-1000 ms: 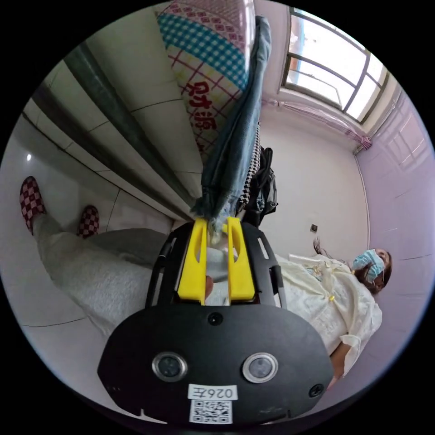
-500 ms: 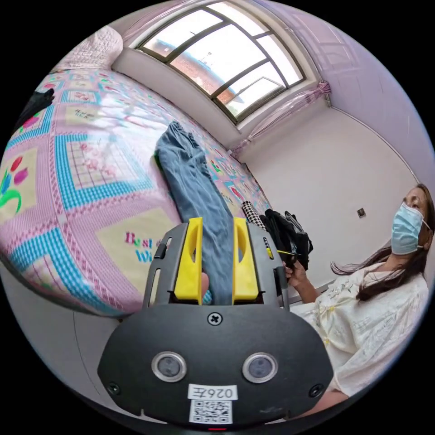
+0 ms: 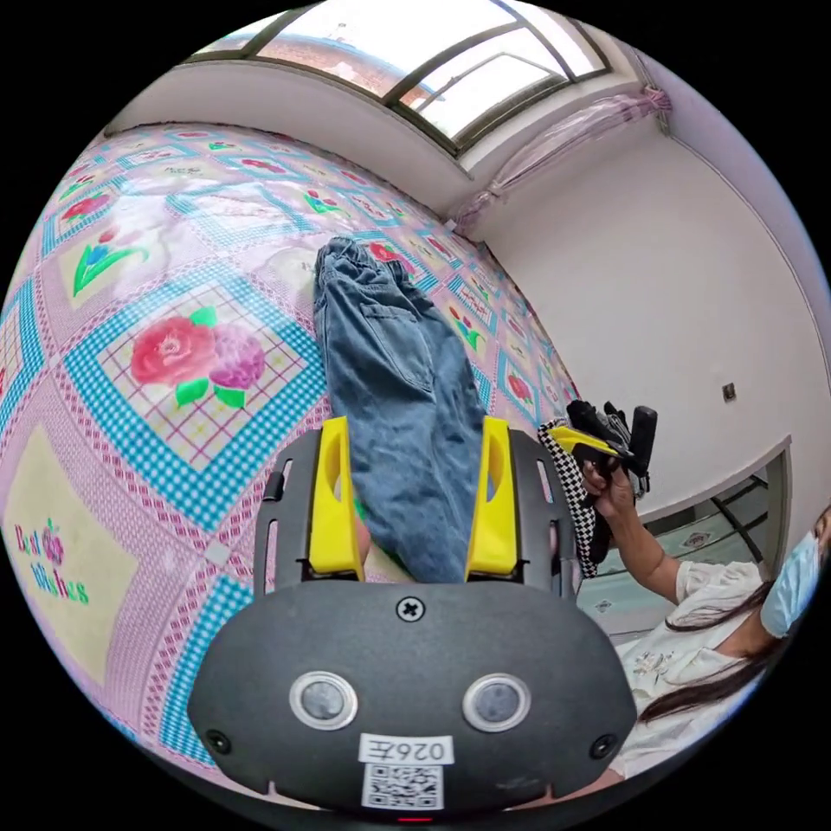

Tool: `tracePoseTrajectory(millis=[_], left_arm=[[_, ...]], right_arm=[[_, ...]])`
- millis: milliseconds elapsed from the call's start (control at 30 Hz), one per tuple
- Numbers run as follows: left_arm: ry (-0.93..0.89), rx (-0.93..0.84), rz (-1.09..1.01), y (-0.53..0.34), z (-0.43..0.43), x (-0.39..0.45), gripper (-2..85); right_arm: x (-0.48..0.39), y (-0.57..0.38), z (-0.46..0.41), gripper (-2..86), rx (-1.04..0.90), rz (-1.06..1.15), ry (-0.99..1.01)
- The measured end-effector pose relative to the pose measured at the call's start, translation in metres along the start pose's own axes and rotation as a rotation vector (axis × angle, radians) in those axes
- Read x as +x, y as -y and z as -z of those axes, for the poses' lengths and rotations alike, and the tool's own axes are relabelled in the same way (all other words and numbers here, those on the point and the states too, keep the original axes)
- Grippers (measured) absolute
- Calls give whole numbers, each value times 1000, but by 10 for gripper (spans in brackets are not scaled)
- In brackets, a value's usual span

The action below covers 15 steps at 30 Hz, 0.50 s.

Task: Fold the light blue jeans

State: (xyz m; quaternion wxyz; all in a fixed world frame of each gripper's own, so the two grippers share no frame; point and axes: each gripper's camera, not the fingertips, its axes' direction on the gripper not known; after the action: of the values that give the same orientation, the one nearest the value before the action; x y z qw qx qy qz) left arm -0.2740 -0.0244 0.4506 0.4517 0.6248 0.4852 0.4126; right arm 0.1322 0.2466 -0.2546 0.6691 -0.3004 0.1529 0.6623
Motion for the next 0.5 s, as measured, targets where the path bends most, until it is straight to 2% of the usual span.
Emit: tracePoseTrajectory(millis=[200, 267, 300, 333, 367, 400, 500], left_arm=[[105, -64, 23, 109, -101, -44, 282], [95, -105, 54, 135, -136, -65, 186], [60, -203, 57, 149, -163, -75, 99], [73, -281, 76, 160, -176, -80, 24], [89, -247, 42, 163, -172, -77, 23], [70, -169, -19, 167, -160, -76, 20], [100, -132, -34, 165, -152, -100, 85]], right_arm=[[61, 144, -109, 105, -65, -65, -94], [80, 194, -159, 81, -100, -89, -98], [83, 204, -174, 50, -123, -83, -78], [87, 221, -209, 16, -248, -22, -58], [90, 230, -230, 10, -337, 26, -233], [90, 231, -234, 12, -337, 68, -279], [111, 223, -221, 53, -240, 33, -178]])
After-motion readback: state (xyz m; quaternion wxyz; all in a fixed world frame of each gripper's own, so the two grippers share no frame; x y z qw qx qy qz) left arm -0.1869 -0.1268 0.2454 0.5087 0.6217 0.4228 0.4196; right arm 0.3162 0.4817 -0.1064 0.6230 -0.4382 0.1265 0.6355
